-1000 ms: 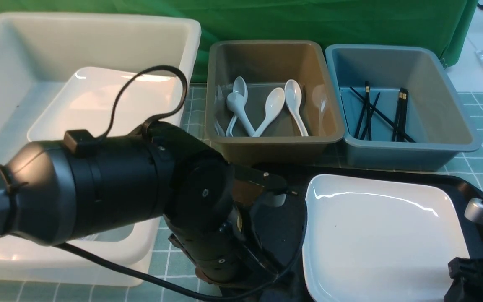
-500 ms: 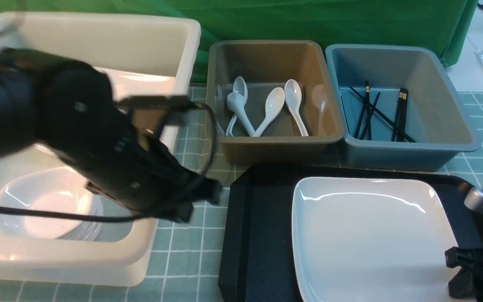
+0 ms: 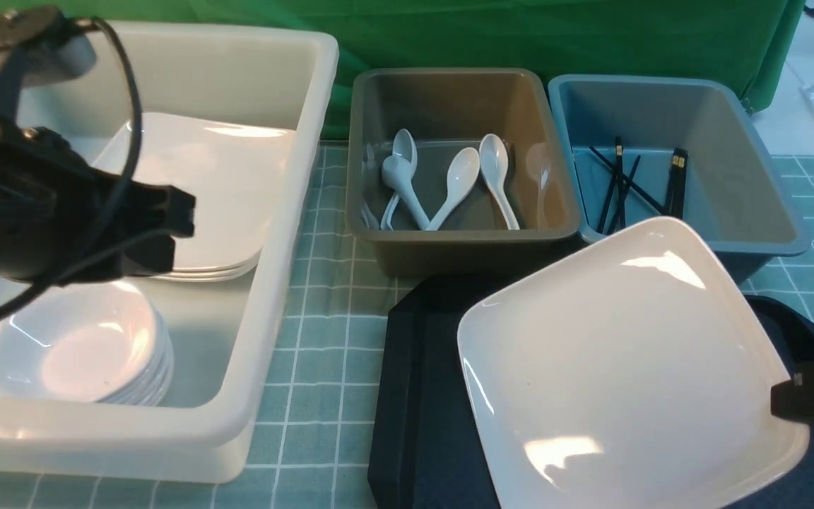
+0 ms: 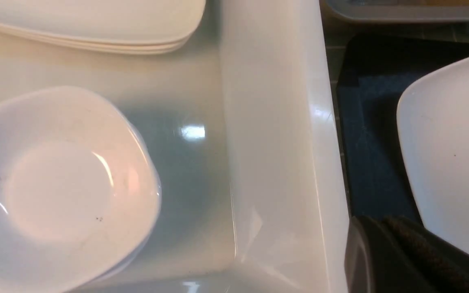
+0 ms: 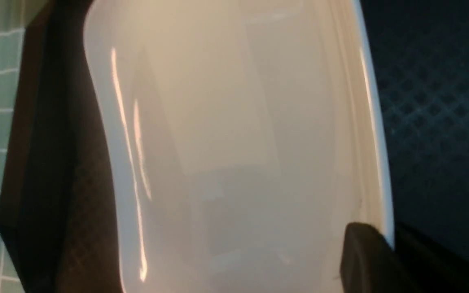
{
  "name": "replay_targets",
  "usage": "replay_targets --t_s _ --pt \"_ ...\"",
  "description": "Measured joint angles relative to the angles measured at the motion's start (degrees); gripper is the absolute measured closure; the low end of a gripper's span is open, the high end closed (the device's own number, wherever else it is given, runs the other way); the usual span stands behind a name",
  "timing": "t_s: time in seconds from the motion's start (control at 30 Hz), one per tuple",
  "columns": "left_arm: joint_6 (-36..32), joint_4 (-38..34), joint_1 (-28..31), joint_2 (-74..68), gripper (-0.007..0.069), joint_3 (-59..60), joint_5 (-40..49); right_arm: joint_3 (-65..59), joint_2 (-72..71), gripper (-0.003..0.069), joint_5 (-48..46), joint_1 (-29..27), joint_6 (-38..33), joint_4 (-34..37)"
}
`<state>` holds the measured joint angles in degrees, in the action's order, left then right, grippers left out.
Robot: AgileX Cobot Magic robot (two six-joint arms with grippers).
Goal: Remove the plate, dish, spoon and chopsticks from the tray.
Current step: Use the right arm to put the plate into the large storage box on the left
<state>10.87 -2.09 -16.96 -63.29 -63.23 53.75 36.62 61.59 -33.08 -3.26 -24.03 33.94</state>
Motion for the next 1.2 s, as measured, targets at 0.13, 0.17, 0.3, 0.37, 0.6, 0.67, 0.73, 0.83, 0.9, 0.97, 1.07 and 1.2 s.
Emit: replay_targets --t_s 0.13,0.17,0.3,0.37,0.6,0.67,0.73,0.83,0.9,0.97,1.07,1.2 --pt "0.0 0.3 0.0 0.8 0.0615 0.0 0.8 3.6 -0.1 0.0606 -2.5 0.0 -1.8 1.4" --pt "0.0 0.3 0.0 0.8 0.0615 0.0 1.3 5.2 -0.1 0.0606 -3.4 0.0 -2.4 2.2" --pt "0.0 1.3 0.0 0.8 0.0615 0.0 2.9 9.0 -0.1 0.0606 -4.6 0.0 -2.5 3.9" --pt "0.0 2.1 0.0 0.8 0.0615 0.0 3.6 10.3 -0.1 0.0606 -5.1 0.0 -2.5 4.2" --pt "3.6 7.9 0.0 3.5 0.0615 0.0 5.5 18.2 0.9 0.0606 -7.3 2.4 -4.0 7.8" --pt "6.0 10.9 0.0 5.2 0.0615 0.0 5.7 22.5 3.6 0.0606 -6.7 4.4 -3.7 9.2" --pt "7.7 13.2 0.0 6.4 0.0615 0.0 6.1 26.4 7.0 0.0606 -5.7 6.8 -3.2 10.1" --pt "9.4 14.5 0.1 7.8 0.0615 0.0 8.3 33.5 14.3 0.0606 -2.9 12.1 -2.2 11.9" --pt "10.4 14.3 0.1 8.4 0.0615 0.0 9.3 37.8 18.5 0.0606 -1.2 15.4 -1.8 13.1" --pt "11.2 13.3 0.1 9.2 0.0615 0.0 9.7 42.8 23.5 0.0606 1.2 19.3 -0.1 14.1" --pt "12.3 11.4 0.1 10.9 0.0615 0.0 9.7 50.3 31.5 0.0606 5.1 24.6 2.9 14.9" --pt "13.2 11.1 0.1 13.8 0.0615 0.0 10.0 58.7 40.7 0.0606 8.5 29.6 6.6 14.9"
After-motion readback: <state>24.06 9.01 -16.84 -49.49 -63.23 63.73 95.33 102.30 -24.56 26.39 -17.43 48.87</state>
